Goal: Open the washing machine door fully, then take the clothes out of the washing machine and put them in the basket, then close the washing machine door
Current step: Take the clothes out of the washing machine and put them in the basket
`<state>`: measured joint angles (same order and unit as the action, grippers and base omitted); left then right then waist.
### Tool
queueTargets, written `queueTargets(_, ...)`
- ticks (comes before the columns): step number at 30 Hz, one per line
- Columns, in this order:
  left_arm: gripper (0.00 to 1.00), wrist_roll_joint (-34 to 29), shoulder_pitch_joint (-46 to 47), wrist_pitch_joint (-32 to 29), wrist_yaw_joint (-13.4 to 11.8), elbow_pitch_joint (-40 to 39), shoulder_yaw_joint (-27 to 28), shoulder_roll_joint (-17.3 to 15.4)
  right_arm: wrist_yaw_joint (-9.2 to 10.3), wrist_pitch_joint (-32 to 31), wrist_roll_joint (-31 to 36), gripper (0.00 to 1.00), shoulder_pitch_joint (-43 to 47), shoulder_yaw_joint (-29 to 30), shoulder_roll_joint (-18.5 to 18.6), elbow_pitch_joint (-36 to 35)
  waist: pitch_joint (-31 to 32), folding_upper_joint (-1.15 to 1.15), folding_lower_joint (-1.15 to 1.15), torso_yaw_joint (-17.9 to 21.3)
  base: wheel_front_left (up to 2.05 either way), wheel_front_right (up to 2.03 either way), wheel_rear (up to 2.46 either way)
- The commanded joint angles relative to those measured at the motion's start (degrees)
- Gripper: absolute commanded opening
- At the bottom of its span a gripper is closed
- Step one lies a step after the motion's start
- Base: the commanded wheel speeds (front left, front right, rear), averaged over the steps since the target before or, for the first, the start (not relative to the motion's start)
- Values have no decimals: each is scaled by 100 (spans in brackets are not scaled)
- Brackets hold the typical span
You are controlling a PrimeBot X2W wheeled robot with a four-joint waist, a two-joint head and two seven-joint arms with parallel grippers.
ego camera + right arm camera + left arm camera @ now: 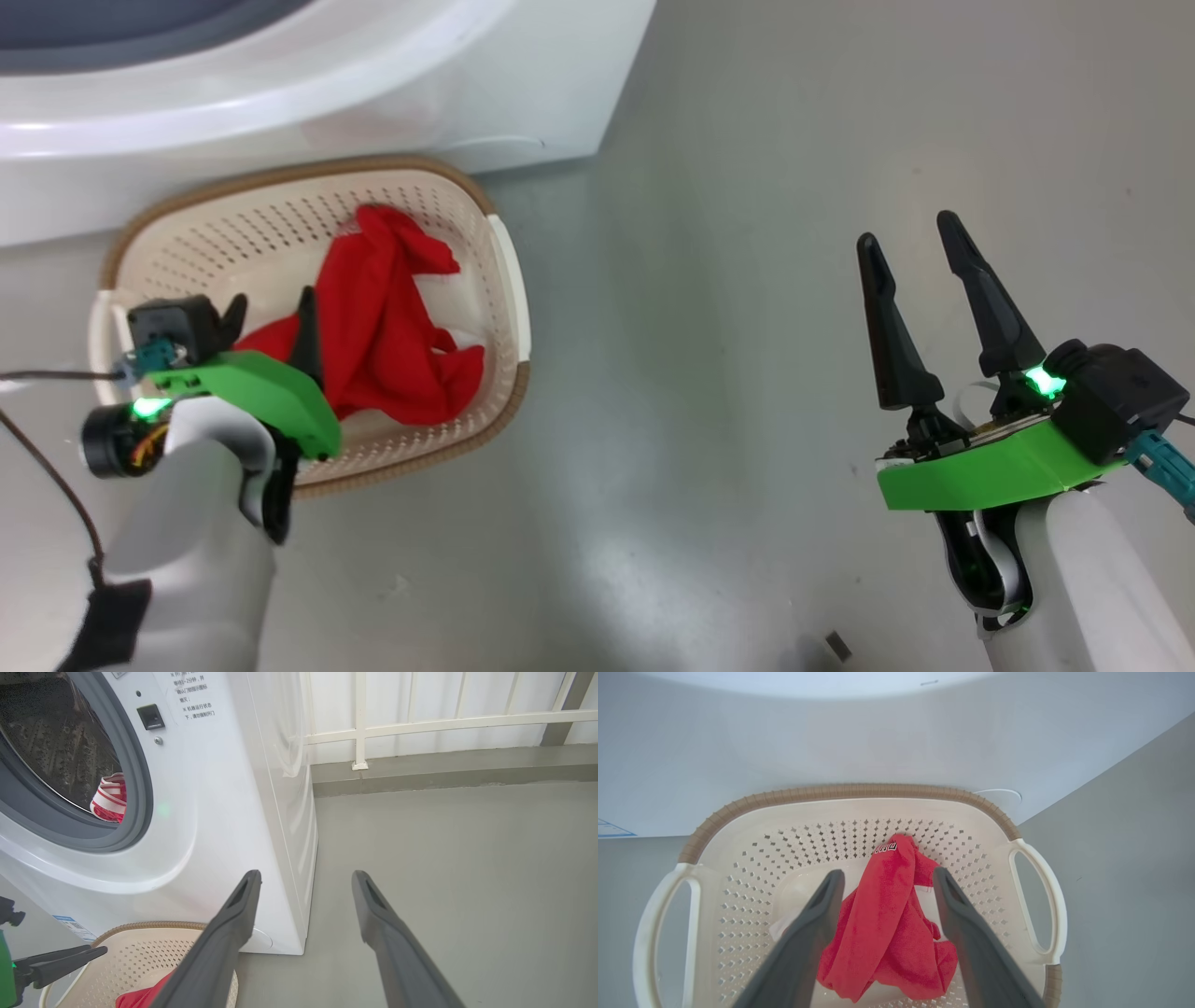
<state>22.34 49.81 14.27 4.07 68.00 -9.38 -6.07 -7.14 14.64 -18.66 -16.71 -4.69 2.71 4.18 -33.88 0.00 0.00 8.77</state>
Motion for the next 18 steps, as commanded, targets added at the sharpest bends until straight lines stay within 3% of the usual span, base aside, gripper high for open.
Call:
queueTargets(1,100,4,-311,71,18,-229,121,-119,-35,36,-36,100,92,-100,17,-77,205,0,0,-136,0,0,0)
queueTargets(18,100,-536,-2232,73,-160,-3283,640,218,-35,36,124,100,447,191,17,184,1492,0,0,-614,0,0,0)
